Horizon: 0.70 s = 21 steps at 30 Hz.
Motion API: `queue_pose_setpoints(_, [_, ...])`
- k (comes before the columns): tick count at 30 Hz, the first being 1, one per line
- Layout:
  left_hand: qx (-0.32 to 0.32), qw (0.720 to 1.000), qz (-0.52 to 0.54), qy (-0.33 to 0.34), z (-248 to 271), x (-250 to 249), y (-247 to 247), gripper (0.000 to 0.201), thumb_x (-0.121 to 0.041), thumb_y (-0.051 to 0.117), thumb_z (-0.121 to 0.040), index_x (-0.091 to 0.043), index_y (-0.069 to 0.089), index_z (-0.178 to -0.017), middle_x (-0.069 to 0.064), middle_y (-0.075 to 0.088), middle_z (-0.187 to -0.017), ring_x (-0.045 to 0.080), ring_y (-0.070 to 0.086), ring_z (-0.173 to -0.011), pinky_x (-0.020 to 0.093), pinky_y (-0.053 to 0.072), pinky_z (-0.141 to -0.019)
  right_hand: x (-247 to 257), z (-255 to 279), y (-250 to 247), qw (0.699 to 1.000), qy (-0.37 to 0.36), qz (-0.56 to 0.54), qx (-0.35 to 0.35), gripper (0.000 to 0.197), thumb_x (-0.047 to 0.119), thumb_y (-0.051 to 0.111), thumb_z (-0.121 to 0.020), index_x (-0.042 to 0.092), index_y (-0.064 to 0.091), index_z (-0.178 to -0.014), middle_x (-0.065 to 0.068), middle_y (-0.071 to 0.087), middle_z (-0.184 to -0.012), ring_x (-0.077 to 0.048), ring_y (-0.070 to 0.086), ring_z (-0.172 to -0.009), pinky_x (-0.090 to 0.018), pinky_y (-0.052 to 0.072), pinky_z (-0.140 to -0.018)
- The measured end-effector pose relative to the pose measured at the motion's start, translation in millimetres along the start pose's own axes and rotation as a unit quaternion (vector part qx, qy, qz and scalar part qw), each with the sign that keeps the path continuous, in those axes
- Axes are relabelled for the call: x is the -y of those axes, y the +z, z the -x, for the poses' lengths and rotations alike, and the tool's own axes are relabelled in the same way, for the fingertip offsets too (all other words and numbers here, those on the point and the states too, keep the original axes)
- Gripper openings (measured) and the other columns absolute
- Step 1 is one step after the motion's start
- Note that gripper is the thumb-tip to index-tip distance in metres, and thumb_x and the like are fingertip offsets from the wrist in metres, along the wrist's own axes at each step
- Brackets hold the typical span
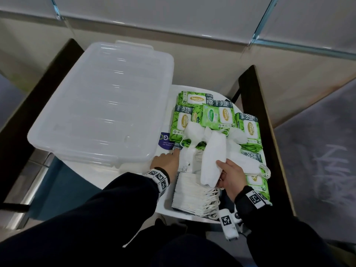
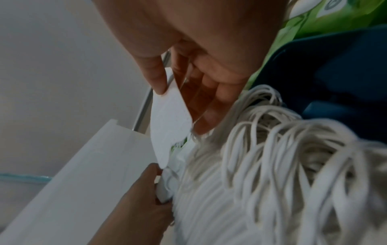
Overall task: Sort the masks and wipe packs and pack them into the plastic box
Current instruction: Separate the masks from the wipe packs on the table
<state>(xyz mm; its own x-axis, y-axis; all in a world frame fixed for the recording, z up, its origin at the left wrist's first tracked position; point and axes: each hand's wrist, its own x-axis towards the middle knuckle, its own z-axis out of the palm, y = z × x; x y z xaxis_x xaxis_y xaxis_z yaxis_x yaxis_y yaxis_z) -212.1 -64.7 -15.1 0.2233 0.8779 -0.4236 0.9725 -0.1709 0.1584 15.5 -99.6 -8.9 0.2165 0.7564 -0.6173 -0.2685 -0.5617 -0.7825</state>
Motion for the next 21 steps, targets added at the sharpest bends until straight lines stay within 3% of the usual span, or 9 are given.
queue_pose_setpoints(3, [-0.048,0.998,0.026,0.008,-1,-14,-27,0.052,-0.001,0.052,-0.088,-0.014,0.036,-0.135,0.007,0.064,-0.094,0.031,0.061,-0.077,0.037,0.047,-0.065,6,1,-10,1.0,-0.003,-0.027,-0.002,0.014,0.01,0.062,-0.099,0.009,0.072,-0.109,-0.016,0.075,-0.103,-0.034,0.068,-0.092,-0.044,0.054,-0.073])
queue_pose_setpoints(7, [-0.137,0.984,0.117,0.011,-4,-33,-70,0.062,-0.006,0.052,-0.086,-0.015,0.032,-0.144,0.009,0.064,-0.108,0.031,0.061,-0.081,0.041,0.055,-0.07,14,-2,-29,0.997,0.0,-0.078,-0.029,0.013,0.01,0.062,-0.099,0.007,0.069,-0.109,-0.021,0.072,-0.108,-0.035,0.066,-0.096,-0.05,0.057,-0.083])
queue_pose_setpoints(11, [-0.232,0.953,0.191,0.035,-4,-47,-109,0.057,-0.002,0.05,-0.086,-0.02,0.039,-0.139,0.01,0.061,-0.117,0.035,0.064,-0.086,0.04,0.051,-0.071,23,-7,-43,0.992,-0.001,-0.113,-0.054,0.011,0.004,0.062,-0.099,0.004,0.068,-0.107,-0.021,0.073,-0.112,-0.033,0.07,-0.092,-0.041,0.064,-0.068])
queue_pose_setpoints(14, [-0.292,0.937,0.183,0.048,-8,-47,-137,0.046,-0.001,0.052,-0.091,-0.018,0.052,-0.134,0.01,0.061,-0.12,0.033,0.064,-0.096,0.035,0.046,-0.077,29,-9,-49,0.992,-0.004,-0.118,-0.039,0.014,-0.001,0.061,-0.098,0.002,0.066,-0.111,-0.021,0.074,-0.114,-0.032,0.073,-0.088,-0.043,0.065,-0.068])
queue_pose_setpoints(17, [-0.328,0.914,0.235,0.046,-10,-41,-166,0.03,-0.012,0.06,-0.094,-0.018,0.07,-0.122,0.006,0.067,-0.116,0.024,0.063,-0.103,0.027,0.042,-0.085,34,-12,-53,0.993,-0.007,-0.112,-0.021,0.024,-0.006,0.062,-0.095,0.002,0.062,-0.117,-0.022,0.074,-0.116,-0.029,0.075,-0.085,-0.045,0.065,-0.065])
queue_pose_setpoints(21, [-0.336,0.871,0.357,0.017,-11,-38,-183,0.016,-0.018,0.065,-0.092,-0.022,0.081,-0.095,-0.018,0.068,-0.084,-0.006,0.06,-0.079,0.008,0.037,-0.072,39,-15,-56,0.993,0.0,-0.119,0.004,0.033,-0.006,0.064,-0.093,0.005,0.064,-0.124,-0.016,0.075,-0.118,-0.028,0.073,-0.092,-0.039,0.063,-0.065])
